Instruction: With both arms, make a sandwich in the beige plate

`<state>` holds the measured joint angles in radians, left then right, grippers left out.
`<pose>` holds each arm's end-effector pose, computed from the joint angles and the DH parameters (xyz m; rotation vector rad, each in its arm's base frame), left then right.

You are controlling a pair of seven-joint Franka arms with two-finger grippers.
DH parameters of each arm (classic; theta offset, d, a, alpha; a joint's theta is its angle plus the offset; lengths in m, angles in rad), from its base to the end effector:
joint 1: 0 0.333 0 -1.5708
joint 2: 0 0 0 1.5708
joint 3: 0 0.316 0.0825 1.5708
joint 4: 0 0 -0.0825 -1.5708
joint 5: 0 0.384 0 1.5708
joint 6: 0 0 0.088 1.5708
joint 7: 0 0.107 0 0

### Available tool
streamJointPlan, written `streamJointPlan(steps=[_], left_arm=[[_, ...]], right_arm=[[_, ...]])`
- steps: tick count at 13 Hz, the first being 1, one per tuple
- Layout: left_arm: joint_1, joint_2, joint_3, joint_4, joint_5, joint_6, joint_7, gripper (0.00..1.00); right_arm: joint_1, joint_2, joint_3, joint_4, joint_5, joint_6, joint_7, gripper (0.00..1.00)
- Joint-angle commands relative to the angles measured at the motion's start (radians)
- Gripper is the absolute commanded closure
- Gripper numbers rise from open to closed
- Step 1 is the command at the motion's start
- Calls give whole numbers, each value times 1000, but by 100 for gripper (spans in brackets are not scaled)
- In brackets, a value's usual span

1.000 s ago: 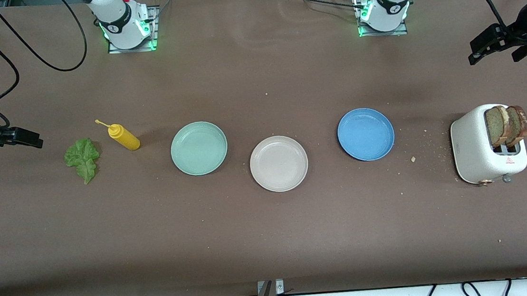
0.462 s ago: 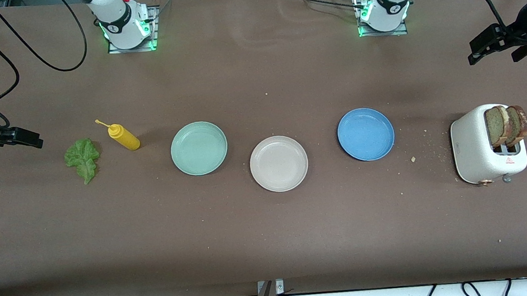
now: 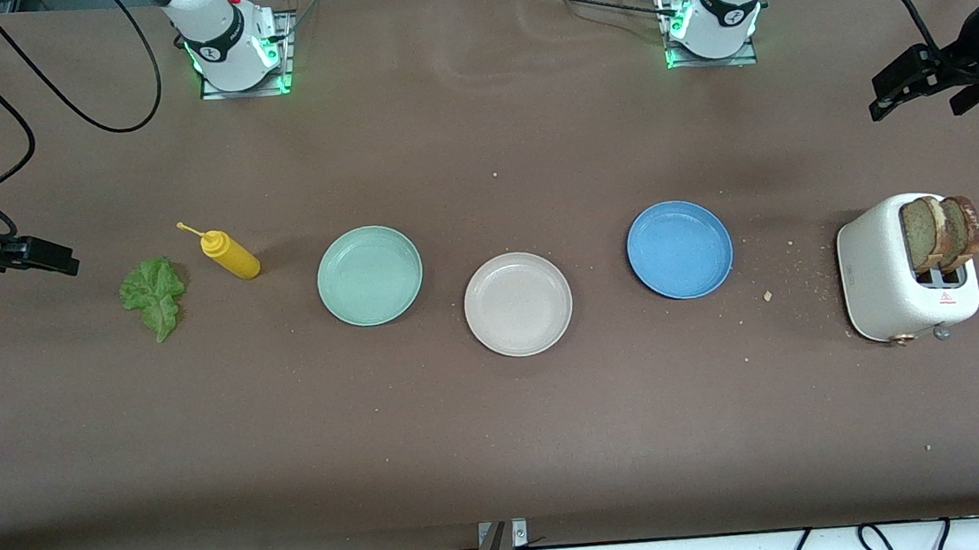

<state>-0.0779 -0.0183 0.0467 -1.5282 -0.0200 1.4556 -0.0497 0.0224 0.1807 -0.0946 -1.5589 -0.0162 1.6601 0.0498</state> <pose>0.5367 -0.0188 0.6446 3.1217 0.0261 -0.0861 0.6080 -0.0412 0.5327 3.1015 -0.1848 -0.1229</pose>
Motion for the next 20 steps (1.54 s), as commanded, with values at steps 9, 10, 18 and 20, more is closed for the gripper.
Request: streamJointPlan(steps=[9,10,18,20], left_arm=[[-5,0,-5,-4,25,17,-4,0],[-5,-2,-5,-9,25,19,-4,0],[-3,-2,-16,-10,25,22,-6,0],[-3,-2,-18,-12,25,22,-6,0]], right_arm=[[-12,6,4,19,8,-6,1,0],[-12,6,3,19,15,-6,1,0],[-13,6,1,19,28,-6,-1,0],[-15,6,1,19,32,-6,-5,0]])
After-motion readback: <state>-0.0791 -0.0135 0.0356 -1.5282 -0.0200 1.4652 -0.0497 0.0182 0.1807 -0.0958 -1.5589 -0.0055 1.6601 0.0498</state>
